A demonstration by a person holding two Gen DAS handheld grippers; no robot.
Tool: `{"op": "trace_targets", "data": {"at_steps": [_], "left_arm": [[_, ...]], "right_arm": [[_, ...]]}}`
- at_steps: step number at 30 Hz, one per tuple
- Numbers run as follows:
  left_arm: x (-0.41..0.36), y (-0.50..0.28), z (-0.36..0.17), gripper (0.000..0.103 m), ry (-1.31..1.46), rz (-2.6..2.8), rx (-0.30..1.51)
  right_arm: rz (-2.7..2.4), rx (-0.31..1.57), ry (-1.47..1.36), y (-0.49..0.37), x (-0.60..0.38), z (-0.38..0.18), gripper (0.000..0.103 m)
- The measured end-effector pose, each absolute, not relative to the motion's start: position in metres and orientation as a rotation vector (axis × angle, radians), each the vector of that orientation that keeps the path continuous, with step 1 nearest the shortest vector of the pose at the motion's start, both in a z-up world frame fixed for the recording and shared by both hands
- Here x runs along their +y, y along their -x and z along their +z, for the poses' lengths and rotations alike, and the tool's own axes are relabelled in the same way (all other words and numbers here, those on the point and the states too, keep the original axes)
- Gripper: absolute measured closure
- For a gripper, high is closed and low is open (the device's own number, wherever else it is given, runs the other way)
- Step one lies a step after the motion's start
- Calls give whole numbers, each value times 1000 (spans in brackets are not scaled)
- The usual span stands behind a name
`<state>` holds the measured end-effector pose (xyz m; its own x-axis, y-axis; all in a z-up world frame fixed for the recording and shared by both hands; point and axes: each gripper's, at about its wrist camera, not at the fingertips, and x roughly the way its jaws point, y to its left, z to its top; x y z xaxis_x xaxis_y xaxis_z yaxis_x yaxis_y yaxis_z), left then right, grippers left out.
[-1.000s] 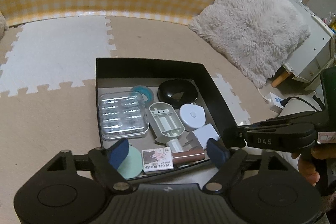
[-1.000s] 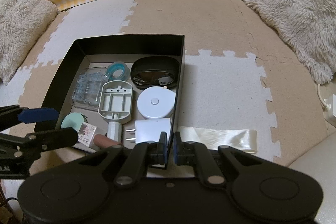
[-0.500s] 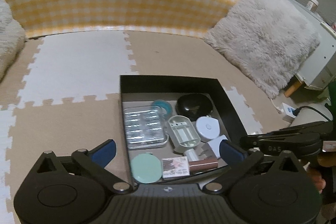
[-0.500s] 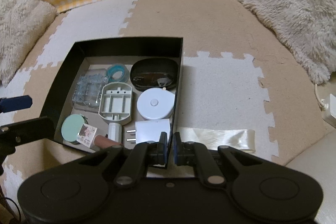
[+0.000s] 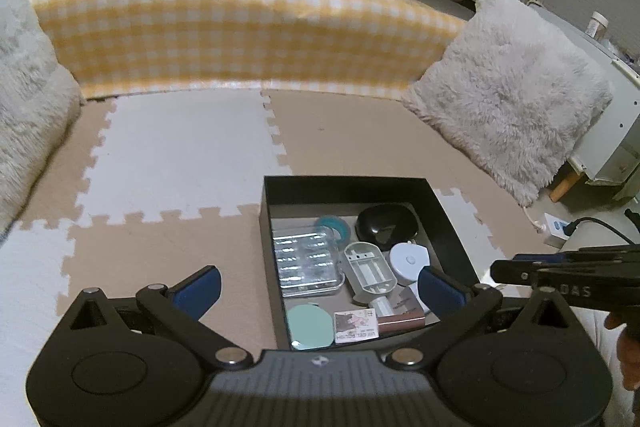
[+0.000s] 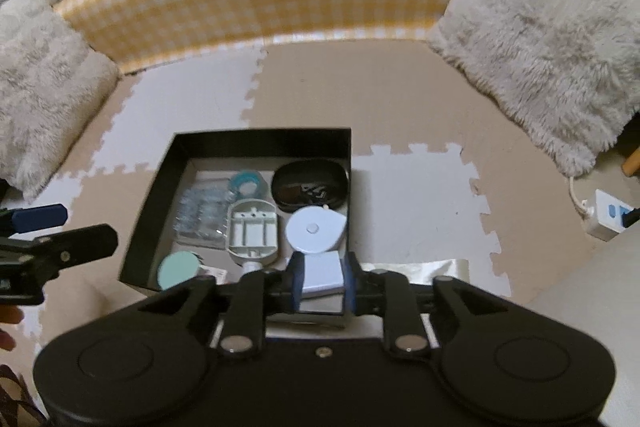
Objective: Organize rigid objects
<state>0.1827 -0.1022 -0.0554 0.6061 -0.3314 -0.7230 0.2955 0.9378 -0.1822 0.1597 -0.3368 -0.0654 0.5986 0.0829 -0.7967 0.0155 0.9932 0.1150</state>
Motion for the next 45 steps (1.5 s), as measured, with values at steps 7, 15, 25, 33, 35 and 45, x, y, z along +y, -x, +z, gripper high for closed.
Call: {"op": "trace_targets", "data": {"at_steps": [7,15,25,33,35,45], "left_arm": [[-92,-165,-35,0,-9,-348,810],[-76,-126,-3,0,-26,-327,716],[-56,-80,27,0,-51,-284,640],[-41,-51,31,0,-55,-286,588],[-38,-44,29,0,-57,-283,574],[-23,-29,15,0,-50,-277,553]], "right_arm": [[26,860,-126,-134,-329,-39,56],[37,759,-141,-95,-317,-3,28],[64,665,-126,-39,-298,31,20],[23,619,-100,-2,-289,35,6],[-7,609,-111,4,-289,33,3],[-98,553,-91,21,-282,14,0]]}}
